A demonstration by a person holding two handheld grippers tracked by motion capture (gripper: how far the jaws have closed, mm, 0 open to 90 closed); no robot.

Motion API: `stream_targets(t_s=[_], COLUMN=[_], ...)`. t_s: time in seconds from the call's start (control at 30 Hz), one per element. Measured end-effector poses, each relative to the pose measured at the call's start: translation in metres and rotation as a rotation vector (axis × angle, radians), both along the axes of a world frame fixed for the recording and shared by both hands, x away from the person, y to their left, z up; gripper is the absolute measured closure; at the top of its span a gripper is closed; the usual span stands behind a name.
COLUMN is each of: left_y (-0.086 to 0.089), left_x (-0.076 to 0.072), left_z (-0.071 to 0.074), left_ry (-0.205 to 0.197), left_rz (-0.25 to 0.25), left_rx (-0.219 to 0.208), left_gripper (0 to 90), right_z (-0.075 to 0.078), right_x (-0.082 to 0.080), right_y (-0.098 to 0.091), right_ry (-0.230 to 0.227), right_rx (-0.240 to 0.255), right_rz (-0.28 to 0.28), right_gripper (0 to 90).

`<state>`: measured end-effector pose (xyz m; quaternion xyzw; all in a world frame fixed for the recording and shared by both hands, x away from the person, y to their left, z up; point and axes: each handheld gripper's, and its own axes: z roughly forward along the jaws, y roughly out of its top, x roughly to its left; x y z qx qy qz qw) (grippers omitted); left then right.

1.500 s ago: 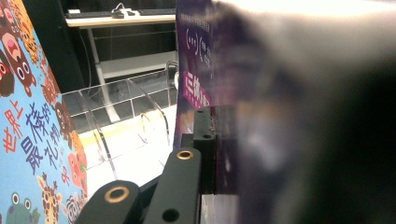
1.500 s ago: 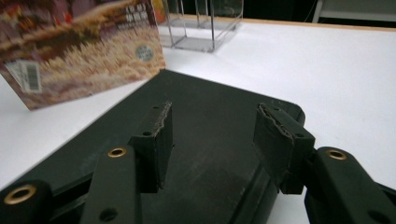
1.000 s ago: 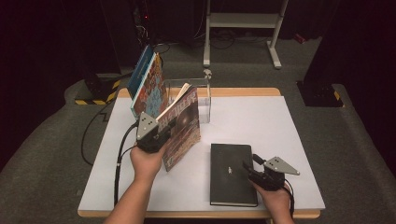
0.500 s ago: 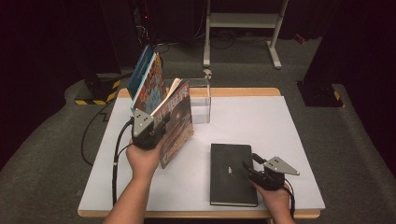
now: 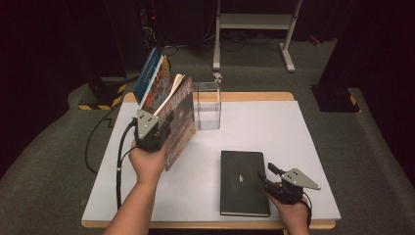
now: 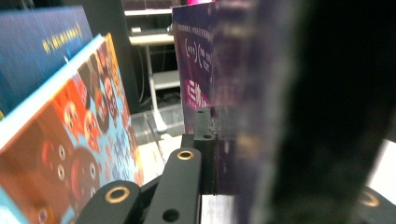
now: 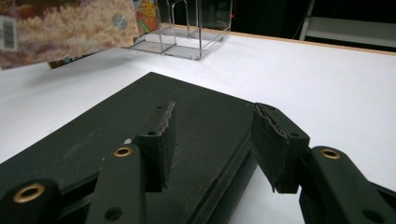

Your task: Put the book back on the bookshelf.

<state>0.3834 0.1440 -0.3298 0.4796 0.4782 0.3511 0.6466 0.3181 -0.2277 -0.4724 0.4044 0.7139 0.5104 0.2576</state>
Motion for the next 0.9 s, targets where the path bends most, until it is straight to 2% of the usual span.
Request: stream_targets(t_s=[0.23, 0.4, 0.67, 0.8, 0.9], left_y=[-0.006, -0.009, -0.016, -0.021, -0.023], left_x=[0.015, 0.031, 0.050, 0.060, 0.067], left_z=[0.005, 0.004, 0.006, 0.008, 0.007], left_ry=[-0.012, 0.002, -0.015, -0.005, -0.001], left_rz=[0.029, 0.055, 0.099, 0.107, 0.115], left_rx=[0.008, 0.022, 0.032, 0.053, 0.052], left_gripper=[83.7, 83.8, 83.7, 83.7, 83.7], right_z=[0.001, 0.001, 0.002, 0.003, 0.003], right_x=[-0.006, -0.007, -0.008, -0.008, -0.008], right_y=[-0.005, -0.008, -0.010, -0.012, -0.013], right_ry=[-0.001, -0.003, -0.007, -0.011, -0.009], right_rx=[0.006, 0.016, 0.033, 0.041, 0.048], right_rz=[-0.014, -0.021, -0.020, -0.025, -0.029], right_gripper=[48.3, 48.4, 48.3, 48.3, 48.3])
